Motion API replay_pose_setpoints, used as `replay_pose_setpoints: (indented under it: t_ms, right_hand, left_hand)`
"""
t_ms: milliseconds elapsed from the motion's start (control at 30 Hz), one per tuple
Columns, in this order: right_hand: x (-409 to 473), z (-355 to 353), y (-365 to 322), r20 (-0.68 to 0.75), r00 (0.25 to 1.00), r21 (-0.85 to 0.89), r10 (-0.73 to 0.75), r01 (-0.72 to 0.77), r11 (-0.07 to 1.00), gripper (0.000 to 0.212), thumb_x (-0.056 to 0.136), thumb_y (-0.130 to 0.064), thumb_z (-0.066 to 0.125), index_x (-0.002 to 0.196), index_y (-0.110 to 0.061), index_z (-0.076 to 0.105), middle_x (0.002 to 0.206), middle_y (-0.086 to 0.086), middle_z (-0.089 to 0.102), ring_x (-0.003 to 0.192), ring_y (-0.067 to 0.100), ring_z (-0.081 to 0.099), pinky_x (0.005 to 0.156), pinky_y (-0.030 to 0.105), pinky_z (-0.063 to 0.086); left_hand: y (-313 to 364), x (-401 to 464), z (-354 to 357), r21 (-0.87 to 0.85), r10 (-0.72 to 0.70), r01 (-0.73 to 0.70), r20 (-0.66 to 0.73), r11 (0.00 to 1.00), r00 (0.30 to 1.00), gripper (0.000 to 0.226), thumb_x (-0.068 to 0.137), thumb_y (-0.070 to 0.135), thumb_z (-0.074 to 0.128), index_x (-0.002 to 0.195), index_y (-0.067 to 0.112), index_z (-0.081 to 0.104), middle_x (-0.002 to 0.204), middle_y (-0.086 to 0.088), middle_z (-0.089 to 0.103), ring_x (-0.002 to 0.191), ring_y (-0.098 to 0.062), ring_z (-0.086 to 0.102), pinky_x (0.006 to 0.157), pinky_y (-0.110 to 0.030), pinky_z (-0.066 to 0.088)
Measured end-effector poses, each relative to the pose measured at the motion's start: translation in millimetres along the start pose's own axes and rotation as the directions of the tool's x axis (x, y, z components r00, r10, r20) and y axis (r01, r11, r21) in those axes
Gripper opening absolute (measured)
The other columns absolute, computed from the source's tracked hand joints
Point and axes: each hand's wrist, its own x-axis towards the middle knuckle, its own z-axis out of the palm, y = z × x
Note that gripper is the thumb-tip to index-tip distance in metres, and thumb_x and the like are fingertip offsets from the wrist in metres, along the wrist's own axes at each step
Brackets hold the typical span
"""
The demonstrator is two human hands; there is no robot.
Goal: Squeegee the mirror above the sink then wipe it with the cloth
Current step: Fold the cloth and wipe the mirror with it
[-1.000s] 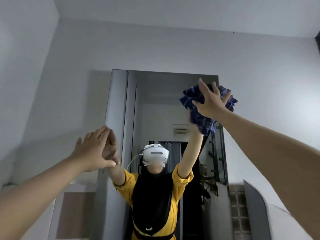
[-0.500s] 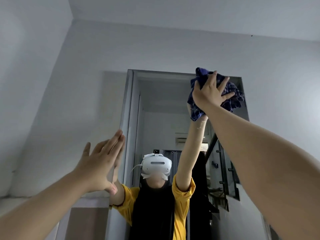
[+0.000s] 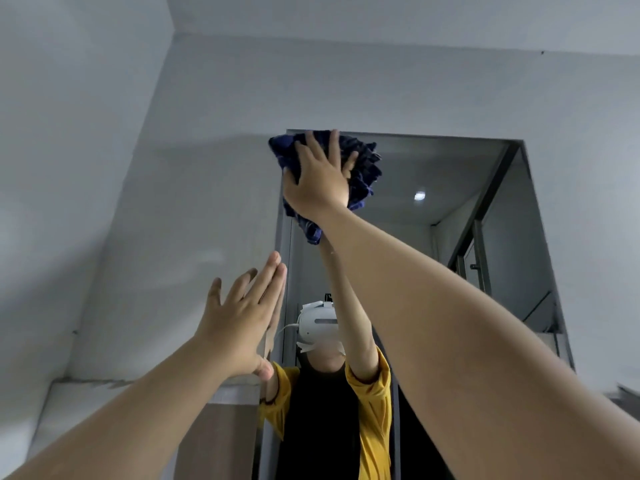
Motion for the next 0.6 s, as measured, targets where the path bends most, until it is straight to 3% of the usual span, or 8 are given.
replay_pose_setpoints:
  t_ms: [200, 333, 433, 600]
  right_hand:
    - [-27, -4, 13, 0.141, 0.949, -0.051, -0.281, 0.291, 0.955, 0.051, 0.095, -0.041, 0.041, 0.144, -0.025, 0.039, 0.159, -0.009, 0.022, 0.149, 0.025, -0.004, 0.114, 0.062, -0.007]
    - [-50, -20, 39, 0.217, 0.902, -0.083, -0.374, 0.399, 0.913, 0.053, 0.094, -0.044, 0.042, 0.145, -0.029, 0.035, 0.159, -0.012, 0.022, 0.149, 0.024, -0.003, 0.113, 0.063, -0.006]
    - [-64, -37, 69, 0.231, 0.898, -0.118, -0.375, 0.408, 0.905, 0.055, 0.094, -0.045, 0.042, 0.146, -0.030, 0.033, 0.159, -0.013, 0.019, 0.149, 0.023, -0.003, 0.112, 0.064, -0.005]
    - [-86, -68, 133, 0.167, 0.947, -0.173, -0.273, 0.301, 0.938, 0.055, 0.093, -0.046, 0.043, 0.145, -0.029, 0.036, 0.159, -0.014, 0.019, 0.149, 0.023, -0.001, 0.112, 0.067, -0.001]
  left_hand:
    - [5, -5, -4, -0.009, -0.042, 0.043, 0.047, 0.999, 0.998, 0.144, 0.062, 0.060, 0.073, 0.129, 0.016, -0.046, 0.144, 0.000, -0.046, 0.144, -0.025, -0.014, 0.112, -0.060, 0.006]
    - [13, -8, -14, 0.007, -0.077, 0.077, 0.103, 0.997, 0.992, 0.143, 0.064, 0.055, 0.074, 0.127, 0.014, -0.047, 0.148, -0.002, -0.040, 0.144, -0.026, -0.014, 0.112, -0.059, 0.004]
    - [16, -8, -16, 0.000, -0.103, 0.104, 0.129, 0.995, 0.986, 0.143, 0.062, 0.056, 0.074, 0.126, 0.015, -0.048, 0.148, 0.000, -0.040, 0.144, -0.025, -0.015, 0.113, -0.058, 0.005]
    - [20, -9, -21, -0.047, -0.123, 0.133, 0.175, 0.990, 0.977, 0.144, 0.060, 0.057, 0.074, 0.127, 0.019, -0.048, 0.136, 0.007, -0.051, 0.144, -0.024, -0.015, 0.112, -0.056, 0.001]
